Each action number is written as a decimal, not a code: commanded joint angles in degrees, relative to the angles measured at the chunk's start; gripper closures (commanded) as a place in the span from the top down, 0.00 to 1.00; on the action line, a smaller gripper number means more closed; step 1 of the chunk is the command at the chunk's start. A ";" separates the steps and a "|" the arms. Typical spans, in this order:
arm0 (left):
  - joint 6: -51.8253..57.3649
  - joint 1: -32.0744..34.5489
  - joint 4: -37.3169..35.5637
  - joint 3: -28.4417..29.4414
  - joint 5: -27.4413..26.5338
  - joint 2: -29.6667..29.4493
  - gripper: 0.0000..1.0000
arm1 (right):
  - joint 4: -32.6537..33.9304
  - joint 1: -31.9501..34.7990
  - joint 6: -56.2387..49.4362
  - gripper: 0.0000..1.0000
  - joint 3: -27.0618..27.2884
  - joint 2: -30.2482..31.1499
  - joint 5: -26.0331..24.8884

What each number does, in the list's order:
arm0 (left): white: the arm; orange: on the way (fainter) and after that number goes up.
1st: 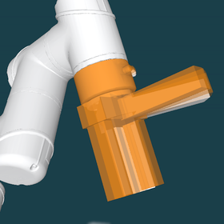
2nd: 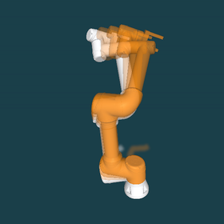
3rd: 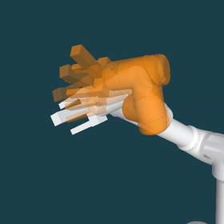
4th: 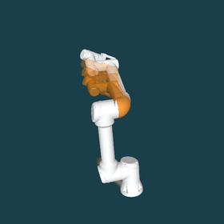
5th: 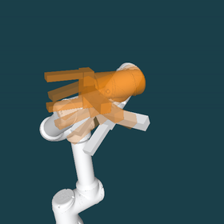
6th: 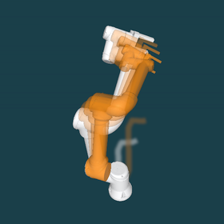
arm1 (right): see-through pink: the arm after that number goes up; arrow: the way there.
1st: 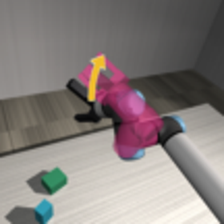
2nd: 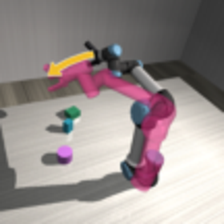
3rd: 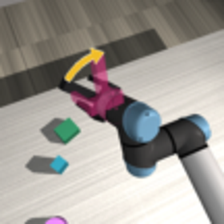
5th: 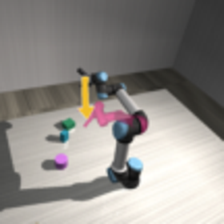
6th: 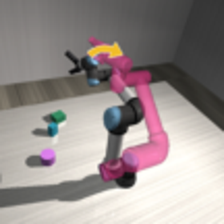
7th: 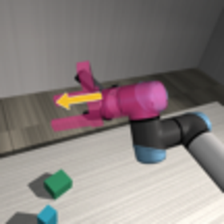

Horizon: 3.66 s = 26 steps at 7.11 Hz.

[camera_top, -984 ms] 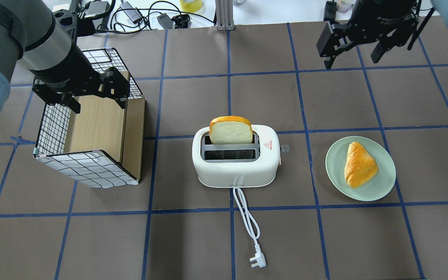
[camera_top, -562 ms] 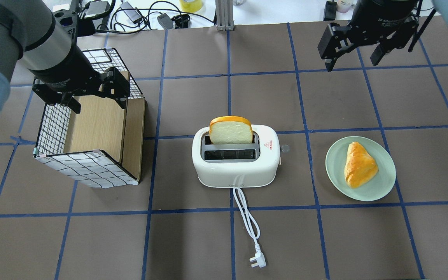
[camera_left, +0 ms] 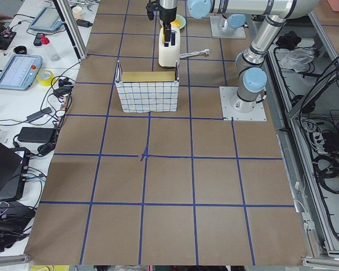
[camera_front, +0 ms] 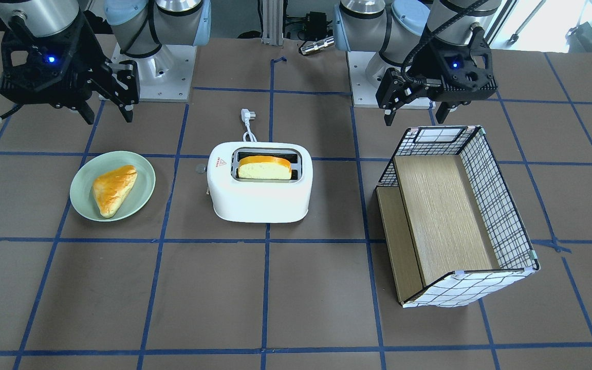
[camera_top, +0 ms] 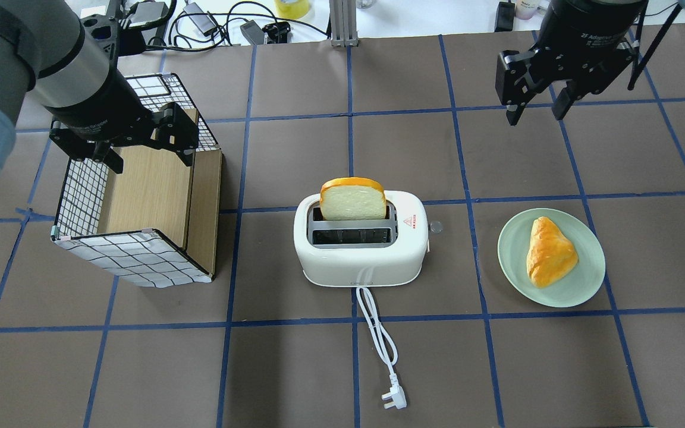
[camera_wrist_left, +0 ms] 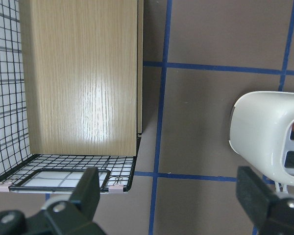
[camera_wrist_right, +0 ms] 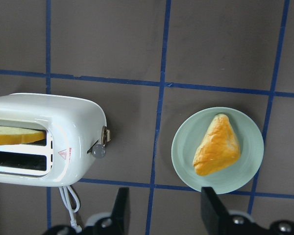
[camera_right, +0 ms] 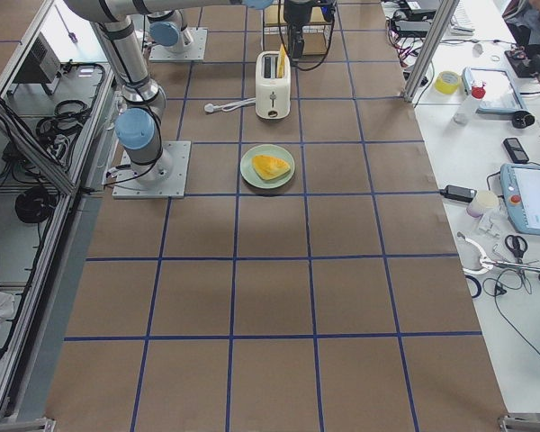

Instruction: Press toaster with right arm

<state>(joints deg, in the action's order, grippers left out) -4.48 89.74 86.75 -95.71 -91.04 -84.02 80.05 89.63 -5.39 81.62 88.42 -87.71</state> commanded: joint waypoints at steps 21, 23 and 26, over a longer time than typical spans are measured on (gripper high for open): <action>0.00 0.00 0.00 0.00 0.08 0.00 1.00 | 20.32 -10.97 -15.00 0.00 34.83 -2.55 35.67; 0.00 0.00 0.00 0.00 0.08 0.00 1.00 | 20.41 -10.79 -15.26 0.00 35.54 -2.55 36.02; 0.00 0.00 0.00 0.00 -0.01 0.00 1.00 | 20.50 -10.79 -15.43 0.00 35.63 -2.72 36.29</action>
<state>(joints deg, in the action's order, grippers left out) -4.48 89.74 86.75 -95.71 -91.04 -84.02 100.48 78.83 -20.73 117.19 85.78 -51.51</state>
